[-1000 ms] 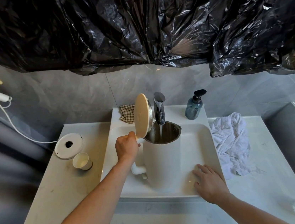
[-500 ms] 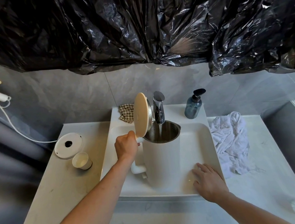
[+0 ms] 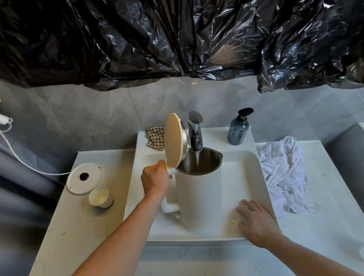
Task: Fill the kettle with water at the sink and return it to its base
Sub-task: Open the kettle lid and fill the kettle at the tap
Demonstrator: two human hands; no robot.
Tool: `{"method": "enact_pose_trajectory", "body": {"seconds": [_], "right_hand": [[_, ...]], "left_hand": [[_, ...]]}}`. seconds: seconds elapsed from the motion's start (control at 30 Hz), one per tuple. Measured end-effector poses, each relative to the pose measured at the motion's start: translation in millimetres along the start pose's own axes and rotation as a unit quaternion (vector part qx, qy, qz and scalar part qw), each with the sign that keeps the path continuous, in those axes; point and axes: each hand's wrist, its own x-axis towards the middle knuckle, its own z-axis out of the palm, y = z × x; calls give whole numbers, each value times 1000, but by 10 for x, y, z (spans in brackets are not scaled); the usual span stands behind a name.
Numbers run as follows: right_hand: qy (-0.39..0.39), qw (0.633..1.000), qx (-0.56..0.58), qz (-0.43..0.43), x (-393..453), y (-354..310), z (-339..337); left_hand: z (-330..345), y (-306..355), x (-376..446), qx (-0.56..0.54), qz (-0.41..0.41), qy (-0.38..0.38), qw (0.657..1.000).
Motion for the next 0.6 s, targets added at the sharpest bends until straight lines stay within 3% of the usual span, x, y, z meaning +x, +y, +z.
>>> {"method": "enact_pose_trajectory", "body": {"seconds": [0.6], "right_hand": [[17, 1000, -10, -10, 34, 33, 43]], "left_hand": [[4, -9, 0, -6, 3, 0, 1000]]}}
